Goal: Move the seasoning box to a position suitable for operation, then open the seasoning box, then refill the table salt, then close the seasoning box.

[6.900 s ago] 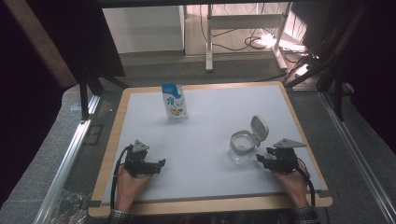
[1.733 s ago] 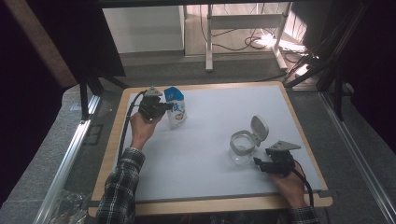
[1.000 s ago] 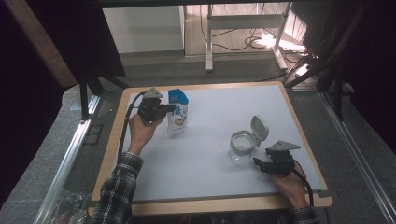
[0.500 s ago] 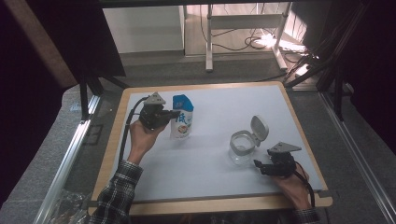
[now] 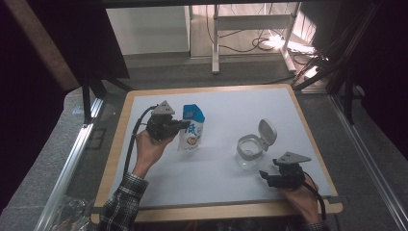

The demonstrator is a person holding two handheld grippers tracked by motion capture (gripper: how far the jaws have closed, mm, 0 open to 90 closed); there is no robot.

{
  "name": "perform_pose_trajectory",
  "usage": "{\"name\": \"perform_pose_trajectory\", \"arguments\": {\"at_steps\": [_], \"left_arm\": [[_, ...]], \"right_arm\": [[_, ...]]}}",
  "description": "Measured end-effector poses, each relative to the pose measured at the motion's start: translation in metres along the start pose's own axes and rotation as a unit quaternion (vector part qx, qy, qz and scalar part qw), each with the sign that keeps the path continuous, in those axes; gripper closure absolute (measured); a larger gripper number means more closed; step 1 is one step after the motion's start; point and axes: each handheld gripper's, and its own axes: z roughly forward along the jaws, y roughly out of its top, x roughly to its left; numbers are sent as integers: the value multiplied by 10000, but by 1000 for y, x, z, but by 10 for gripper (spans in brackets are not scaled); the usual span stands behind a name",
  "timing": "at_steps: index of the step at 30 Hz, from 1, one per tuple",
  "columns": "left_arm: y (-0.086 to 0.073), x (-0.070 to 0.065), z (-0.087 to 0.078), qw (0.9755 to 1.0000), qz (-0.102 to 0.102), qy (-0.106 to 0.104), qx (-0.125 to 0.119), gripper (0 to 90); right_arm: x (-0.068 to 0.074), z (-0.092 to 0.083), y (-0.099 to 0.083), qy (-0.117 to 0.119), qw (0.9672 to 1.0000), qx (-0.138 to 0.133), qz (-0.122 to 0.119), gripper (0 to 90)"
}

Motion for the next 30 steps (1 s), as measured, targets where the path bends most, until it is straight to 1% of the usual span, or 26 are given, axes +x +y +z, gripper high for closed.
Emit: {"name": "perform_pose_trajectory", "arguments": {"at_steps": [6,10,14,18,25,27,29,30], "left_arm": [[1,-11,-2,10000,69,-62,-11,900],[2,-18,-3,9998,102,-141,-26,900],[3,-26,-3,9997,129,-219,-29,900],[4,-32,-3,9995,155,-289,-44,900],[4,-42,-3,9991,184,-375,-59,900],[4,-45,-2,9989,207,-415,-47,900],[4,-48,-1,9987,217,-455,-47,900],[4,-50,-1,9986,226,-473,-46,900]], "right_arm": [[8,-2,1,86,9999,-28,-44,279],[14,-2,1,186,9998,-39,-81,280],[20,-3,3,236,9996,-72,-141,280],[25,-3,4,280,9994,-114,-144,281],[33,-2,5,353,9992,-110,-180,282],[36,-1,5,404,9989,-107,-215,289],[38,0,6,386,9988,-56,-302,289],[41,1,6,429,9986,-40,-293,288]]}}
